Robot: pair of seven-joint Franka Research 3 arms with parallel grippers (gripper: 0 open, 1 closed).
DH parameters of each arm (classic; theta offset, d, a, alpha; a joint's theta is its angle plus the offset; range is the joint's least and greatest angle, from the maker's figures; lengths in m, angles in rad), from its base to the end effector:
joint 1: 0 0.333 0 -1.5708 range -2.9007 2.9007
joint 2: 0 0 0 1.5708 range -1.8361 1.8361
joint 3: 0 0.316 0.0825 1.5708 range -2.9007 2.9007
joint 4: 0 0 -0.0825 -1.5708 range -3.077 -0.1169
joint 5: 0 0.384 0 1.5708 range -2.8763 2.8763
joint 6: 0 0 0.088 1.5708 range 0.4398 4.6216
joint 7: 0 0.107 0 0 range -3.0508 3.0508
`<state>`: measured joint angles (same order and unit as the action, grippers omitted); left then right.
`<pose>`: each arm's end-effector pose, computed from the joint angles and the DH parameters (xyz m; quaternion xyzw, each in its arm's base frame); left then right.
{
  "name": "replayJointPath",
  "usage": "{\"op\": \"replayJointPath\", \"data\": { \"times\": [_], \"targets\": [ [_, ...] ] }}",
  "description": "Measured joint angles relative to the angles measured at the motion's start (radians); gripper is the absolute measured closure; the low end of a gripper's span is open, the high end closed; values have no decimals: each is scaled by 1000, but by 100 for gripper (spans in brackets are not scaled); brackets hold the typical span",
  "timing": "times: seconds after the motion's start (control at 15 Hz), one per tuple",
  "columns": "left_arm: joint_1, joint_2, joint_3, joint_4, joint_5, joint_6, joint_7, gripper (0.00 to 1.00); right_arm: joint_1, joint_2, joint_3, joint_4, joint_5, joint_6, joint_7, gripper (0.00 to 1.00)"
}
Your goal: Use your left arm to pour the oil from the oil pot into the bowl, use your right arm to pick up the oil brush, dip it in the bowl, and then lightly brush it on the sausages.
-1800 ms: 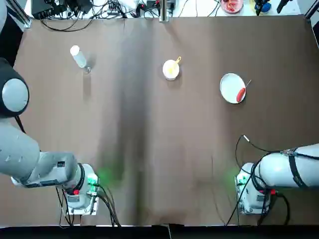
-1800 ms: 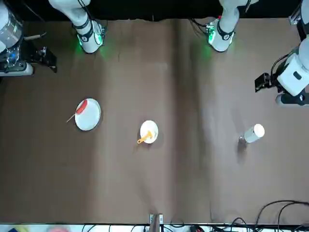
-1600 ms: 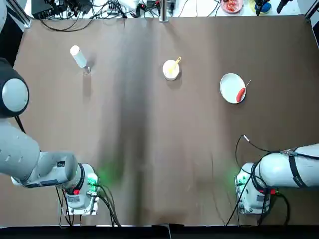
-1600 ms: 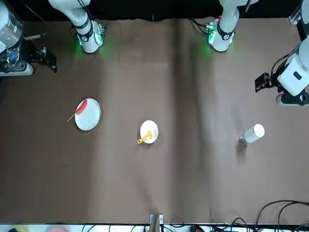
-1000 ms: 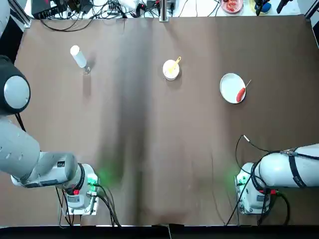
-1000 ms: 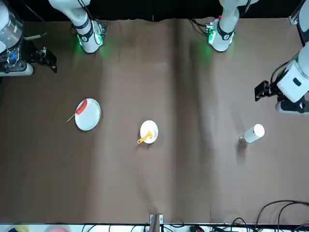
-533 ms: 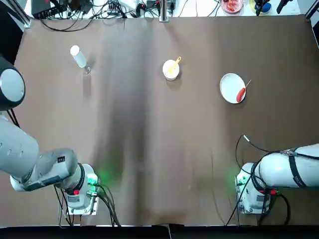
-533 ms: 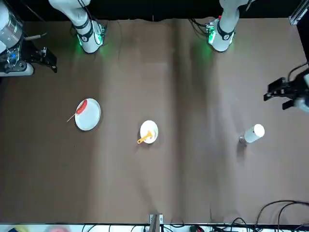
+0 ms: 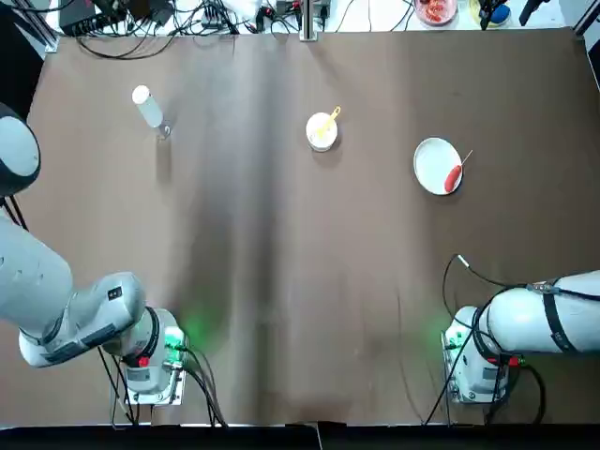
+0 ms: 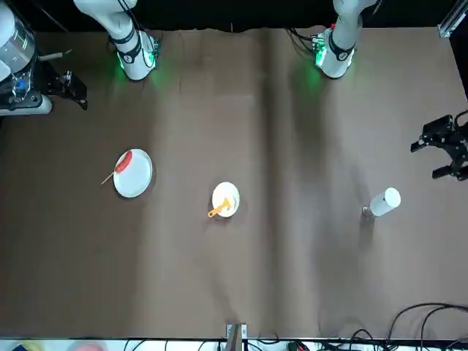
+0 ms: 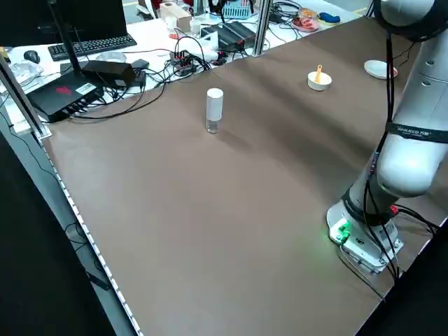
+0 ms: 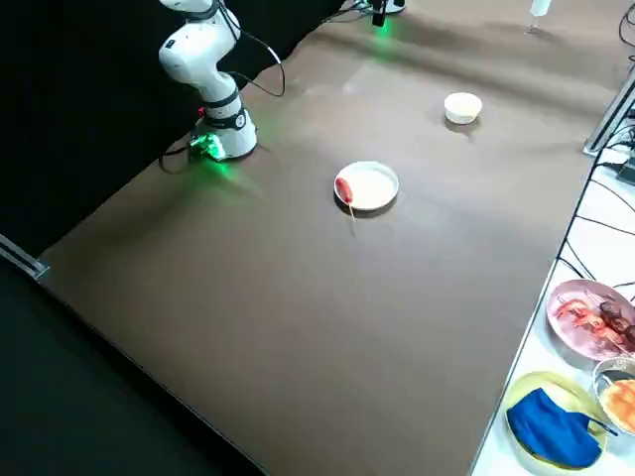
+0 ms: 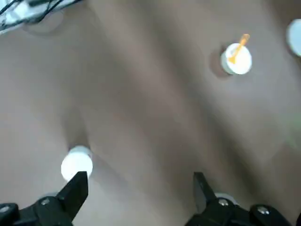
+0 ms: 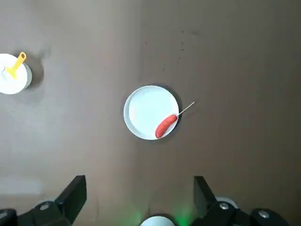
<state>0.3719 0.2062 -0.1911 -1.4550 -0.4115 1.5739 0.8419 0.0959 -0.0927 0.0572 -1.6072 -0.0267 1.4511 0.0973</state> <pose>0.6093 0.0798 0.5712 0.9245 -0.3063 0.0737 0.2145 0.5070 0.0766 0.6469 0.9990 0.0265 -0.0295 0.0198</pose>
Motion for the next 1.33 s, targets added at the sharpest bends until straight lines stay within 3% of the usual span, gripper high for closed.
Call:
{"op": "replayJointPath", "data": {
  "times": [0.6, 0.93, 1.33],
  "targets": [
    [163, 227, 1, -6, -320, 12, 924, 1, 1, 0, 0, 0, 0, 0, 0, 0],
    [234, 329, 1, -9, -465, 6, 1205, 1, 2, 0, 0, -1, 0, 0, 0, 0],
    [307, 415, 1, -14, -484, -32, 1464, 1, 2, 17, -1, -1, 0, 30, 0, 0]
  ]
}}
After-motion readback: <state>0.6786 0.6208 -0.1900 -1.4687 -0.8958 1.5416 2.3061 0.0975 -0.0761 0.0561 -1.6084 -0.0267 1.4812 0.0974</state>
